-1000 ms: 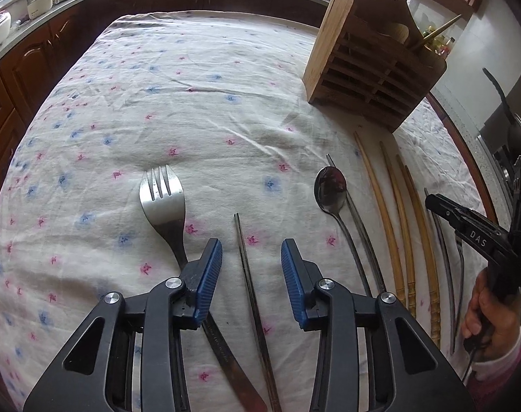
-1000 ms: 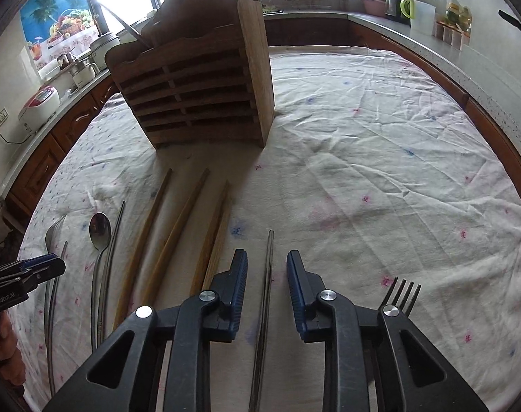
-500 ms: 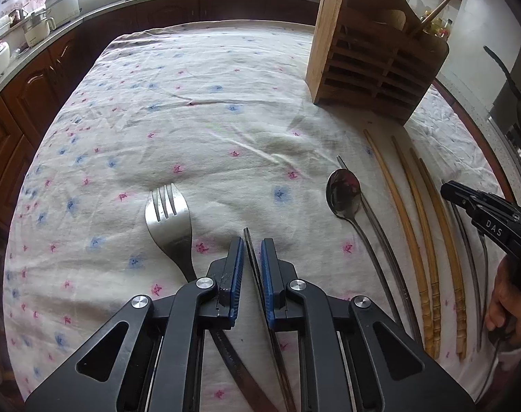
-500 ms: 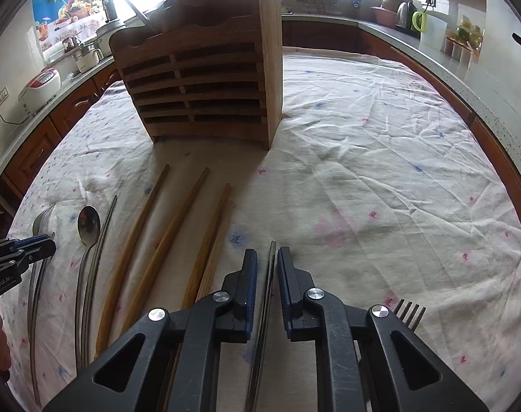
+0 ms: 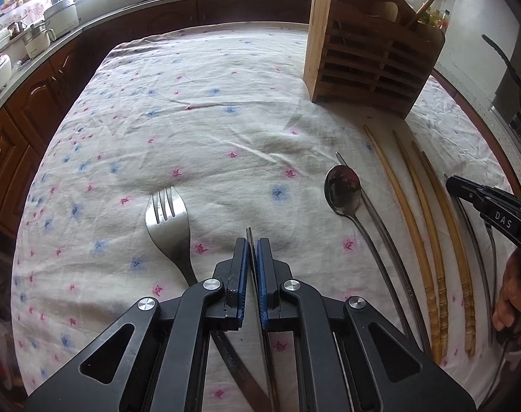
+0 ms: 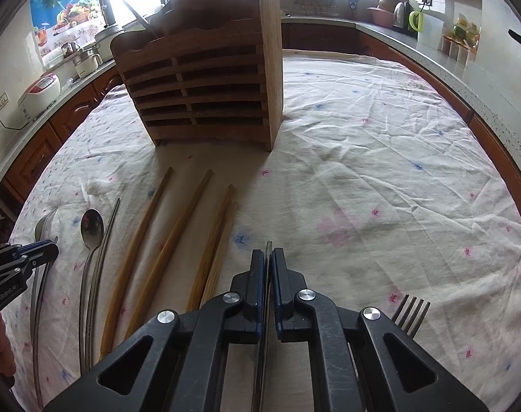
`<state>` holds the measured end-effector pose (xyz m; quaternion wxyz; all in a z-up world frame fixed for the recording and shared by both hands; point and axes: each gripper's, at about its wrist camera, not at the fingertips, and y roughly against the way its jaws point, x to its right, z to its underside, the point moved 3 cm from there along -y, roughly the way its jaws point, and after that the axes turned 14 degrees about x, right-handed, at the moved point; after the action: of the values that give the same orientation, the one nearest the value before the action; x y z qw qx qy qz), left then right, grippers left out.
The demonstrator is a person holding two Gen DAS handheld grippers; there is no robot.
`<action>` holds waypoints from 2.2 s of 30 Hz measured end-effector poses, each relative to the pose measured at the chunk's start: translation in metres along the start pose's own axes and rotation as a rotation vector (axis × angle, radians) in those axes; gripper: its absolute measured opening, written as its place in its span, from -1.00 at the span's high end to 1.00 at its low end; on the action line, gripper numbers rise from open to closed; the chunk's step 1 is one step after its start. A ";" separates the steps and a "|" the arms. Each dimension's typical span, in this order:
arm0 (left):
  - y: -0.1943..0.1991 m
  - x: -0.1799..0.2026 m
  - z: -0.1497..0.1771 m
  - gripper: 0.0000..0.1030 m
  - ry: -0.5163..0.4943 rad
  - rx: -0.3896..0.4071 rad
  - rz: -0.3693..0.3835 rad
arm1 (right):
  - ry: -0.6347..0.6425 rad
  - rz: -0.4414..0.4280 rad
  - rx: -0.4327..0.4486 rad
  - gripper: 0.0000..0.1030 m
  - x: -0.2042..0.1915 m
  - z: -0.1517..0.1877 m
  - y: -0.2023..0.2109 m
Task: Organize utensils
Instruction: 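Carry both steel chopsticks up and lower them into the wooden holder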
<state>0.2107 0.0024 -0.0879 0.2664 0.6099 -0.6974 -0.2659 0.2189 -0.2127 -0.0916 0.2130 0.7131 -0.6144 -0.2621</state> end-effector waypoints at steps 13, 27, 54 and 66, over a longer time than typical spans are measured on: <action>0.077 -0.001 -0.032 0.94 0.142 0.161 0.177 | -0.071 -0.087 0.140 0.92 -0.003 -0.028 0.078; 0.163 -0.012 -0.071 0.94 0.225 0.379 0.321 | -0.056 -0.125 0.403 0.92 -0.018 -0.086 0.168; 0.177 -0.008 -0.151 0.94 0.210 0.554 0.336 | -0.081 -0.131 0.527 0.92 -0.009 -0.145 0.165; 0.158 0.005 -0.224 0.94 0.195 0.659 0.331 | -0.137 -0.098 0.652 0.92 0.001 -0.204 0.149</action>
<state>0.2539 0.0054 0.1829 0.1604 0.5643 -0.8060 0.0788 0.2344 -0.2405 0.1592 -0.0809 0.7530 -0.6439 -0.1088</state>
